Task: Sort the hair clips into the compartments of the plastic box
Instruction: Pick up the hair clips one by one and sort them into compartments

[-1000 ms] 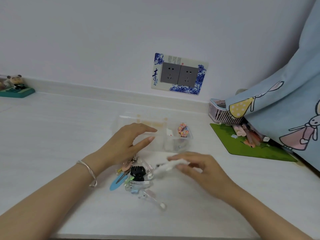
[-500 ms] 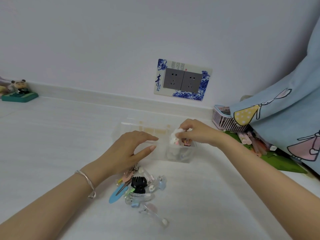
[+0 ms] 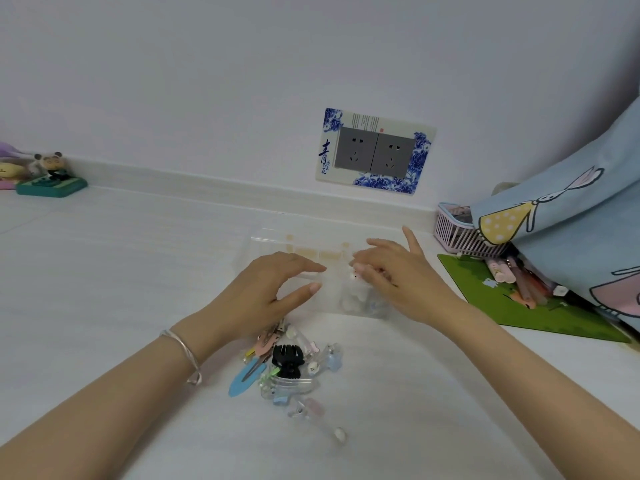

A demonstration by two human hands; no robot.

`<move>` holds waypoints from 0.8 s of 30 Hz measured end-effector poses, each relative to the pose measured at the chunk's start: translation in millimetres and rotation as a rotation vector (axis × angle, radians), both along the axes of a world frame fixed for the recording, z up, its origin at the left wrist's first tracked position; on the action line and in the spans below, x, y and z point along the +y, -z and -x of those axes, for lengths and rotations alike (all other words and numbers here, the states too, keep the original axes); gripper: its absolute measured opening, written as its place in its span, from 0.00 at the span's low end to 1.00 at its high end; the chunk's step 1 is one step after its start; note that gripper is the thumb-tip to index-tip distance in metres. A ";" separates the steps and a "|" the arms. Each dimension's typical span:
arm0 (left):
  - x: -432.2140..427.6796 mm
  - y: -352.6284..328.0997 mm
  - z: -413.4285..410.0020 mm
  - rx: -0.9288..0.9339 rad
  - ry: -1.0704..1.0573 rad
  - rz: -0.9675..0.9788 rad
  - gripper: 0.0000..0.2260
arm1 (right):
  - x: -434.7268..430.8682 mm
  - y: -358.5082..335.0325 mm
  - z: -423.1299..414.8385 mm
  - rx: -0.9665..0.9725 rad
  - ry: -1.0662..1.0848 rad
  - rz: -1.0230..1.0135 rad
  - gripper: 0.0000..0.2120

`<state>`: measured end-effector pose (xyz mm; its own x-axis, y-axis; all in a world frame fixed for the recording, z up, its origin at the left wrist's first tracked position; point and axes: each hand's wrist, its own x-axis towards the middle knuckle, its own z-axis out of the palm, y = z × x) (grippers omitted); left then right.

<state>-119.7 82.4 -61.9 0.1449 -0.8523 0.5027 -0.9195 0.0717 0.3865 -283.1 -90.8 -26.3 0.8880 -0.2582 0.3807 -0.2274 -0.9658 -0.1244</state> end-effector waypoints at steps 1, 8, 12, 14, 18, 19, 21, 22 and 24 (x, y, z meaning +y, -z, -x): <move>1.7 -2.3 0.1 0.007 0.005 0.010 0.19 | 7.3 1.7 3.8 -0.062 -0.036 -0.018 0.13; 15.1 -19.9 0.4 -0.042 0.035 -0.016 0.15 | 45.3 33.4 28.1 0.098 -0.270 -0.277 0.14; 22.8 -13.1 -5.3 -0.085 0.040 -0.054 0.15 | 51.0 44.0 30.8 0.132 -0.236 -0.354 0.12; 25.6 -11.2 -8.7 -0.087 0.031 -0.035 0.16 | 51.7 43.8 35.4 0.121 -0.193 -0.465 0.10; 27.7 -10.2 -15.4 -0.065 0.007 0.031 0.15 | 53.2 38.3 39.2 0.035 -0.193 -0.652 0.09; 27.3 -8.9 -16.8 -0.054 -0.003 0.044 0.15 | 52.5 33.9 37.8 -0.026 -0.205 -0.733 0.10; 26.1 -4.9 -19.1 -0.024 -0.023 0.059 0.15 | 46.5 21.3 31.1 -0.206 -0.197 -0.873 0.13; 25.5 -2.6 -19.7 -0.012 -0.030 0.062 0.15 | 42.4 13.3 26.6 -0.313 -0.180 -0.912 0.13; 25.4 1.1 -20.1 -0.001 -0.038 0.072 0.15 | 33.6 -5.2 16.0 -0.478 -0.143 -0.893 0.11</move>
<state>-99.6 107.8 -63.0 0.1754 -0.8076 0.5630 -0.9226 0.0648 0.3803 -299.1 -57.2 -21.0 0.7384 -0.5246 0.4236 0.1446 -0.4904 -0.8594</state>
